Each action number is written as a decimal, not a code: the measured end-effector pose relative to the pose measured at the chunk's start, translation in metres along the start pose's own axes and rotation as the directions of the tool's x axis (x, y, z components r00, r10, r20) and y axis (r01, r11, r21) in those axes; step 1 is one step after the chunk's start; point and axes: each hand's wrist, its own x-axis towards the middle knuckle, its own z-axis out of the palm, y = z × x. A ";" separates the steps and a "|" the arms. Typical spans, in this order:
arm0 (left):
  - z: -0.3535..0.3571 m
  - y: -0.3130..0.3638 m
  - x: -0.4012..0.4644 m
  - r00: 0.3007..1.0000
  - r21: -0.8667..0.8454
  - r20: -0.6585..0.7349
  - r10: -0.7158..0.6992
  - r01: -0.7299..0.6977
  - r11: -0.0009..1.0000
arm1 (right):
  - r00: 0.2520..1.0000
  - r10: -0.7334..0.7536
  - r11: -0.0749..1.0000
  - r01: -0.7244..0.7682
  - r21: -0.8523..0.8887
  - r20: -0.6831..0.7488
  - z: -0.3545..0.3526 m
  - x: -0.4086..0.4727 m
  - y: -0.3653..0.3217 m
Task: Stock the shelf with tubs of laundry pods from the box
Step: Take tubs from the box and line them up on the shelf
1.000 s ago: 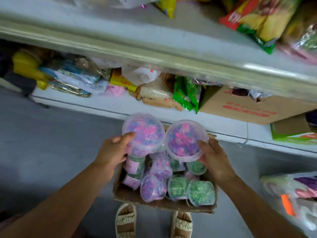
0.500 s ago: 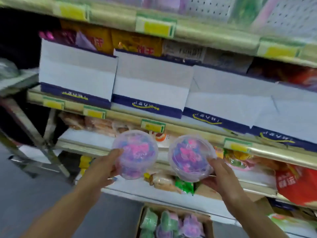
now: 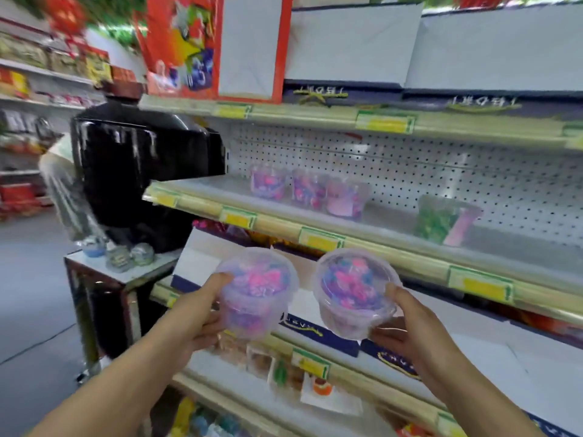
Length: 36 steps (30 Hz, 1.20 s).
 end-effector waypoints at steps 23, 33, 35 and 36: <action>-0.091 0.163 0.214 0.984 0.050 -0.019 0.178 -0.176 0.983 | 0.987 -0.159 0.987 0.158 0.028 0.039 0.164 0.149 -0.108; -0.137 0.217 0.364 0.985 0.238 0.032 0.169 -0.172 0.956 | 0.995 -0.099 0.995 0.098 -0.020 -0.020 0.275 0.240 -0.125; -0.141 0.217 0.383 0.985 0.272 0.017 0.169 -0.167 0.948 | 0.997 -0.076 0.996 0.076 -0.046 0.000 0.292 0.252 -0.125; -0.143 0.217 0.388 0.984 0.292 0.019 0.176 -0.174 0.940 | 0.998 -0.063 0.996 0.064 -0.056 0.011 0.300 0.256 -0.125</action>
